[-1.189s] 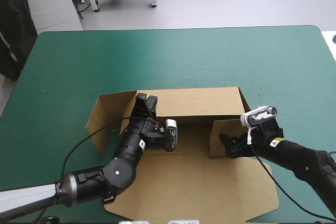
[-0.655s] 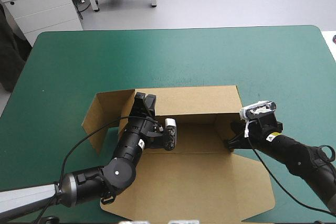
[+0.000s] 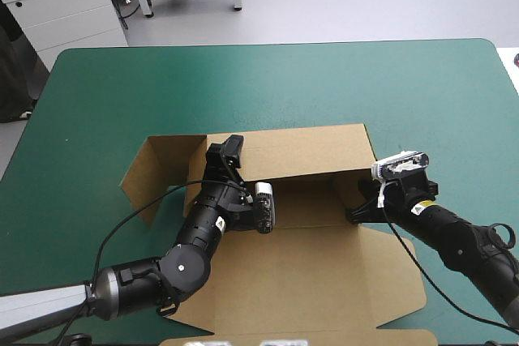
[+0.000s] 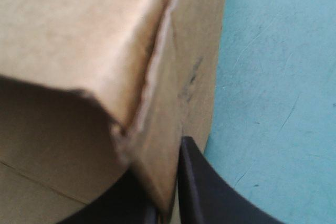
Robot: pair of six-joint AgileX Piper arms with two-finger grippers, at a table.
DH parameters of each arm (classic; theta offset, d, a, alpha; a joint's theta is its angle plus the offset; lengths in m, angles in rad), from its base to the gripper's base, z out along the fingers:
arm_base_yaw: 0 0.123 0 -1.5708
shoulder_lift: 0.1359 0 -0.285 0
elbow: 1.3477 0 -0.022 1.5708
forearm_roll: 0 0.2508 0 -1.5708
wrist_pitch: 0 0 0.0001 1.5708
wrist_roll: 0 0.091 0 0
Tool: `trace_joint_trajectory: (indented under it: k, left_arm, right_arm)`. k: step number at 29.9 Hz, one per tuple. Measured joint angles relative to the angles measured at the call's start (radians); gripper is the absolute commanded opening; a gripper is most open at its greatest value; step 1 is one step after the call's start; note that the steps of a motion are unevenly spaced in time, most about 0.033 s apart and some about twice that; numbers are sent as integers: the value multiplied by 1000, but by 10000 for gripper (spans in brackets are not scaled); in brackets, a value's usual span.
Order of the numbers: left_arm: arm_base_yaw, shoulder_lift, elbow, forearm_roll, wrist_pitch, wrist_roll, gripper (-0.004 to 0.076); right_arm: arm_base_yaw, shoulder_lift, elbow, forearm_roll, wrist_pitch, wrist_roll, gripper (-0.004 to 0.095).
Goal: Fold the box
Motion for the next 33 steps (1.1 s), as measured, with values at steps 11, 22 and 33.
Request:
trace_joint_trajectory:
  k: [11,22,33]
  left_arm:
    - [-128,0,0,-7,56,-18,524]
    - [-148,0,0,-7,84,-23,518]
    - [-129,1,-73,-261,53,188,12]
  right_arm:
    - [0,224,-120,22,-145,3,0]
    - [0,407,-268,27,-191,0,0]
    - [-52,425,-283,29,-227,-4,0]
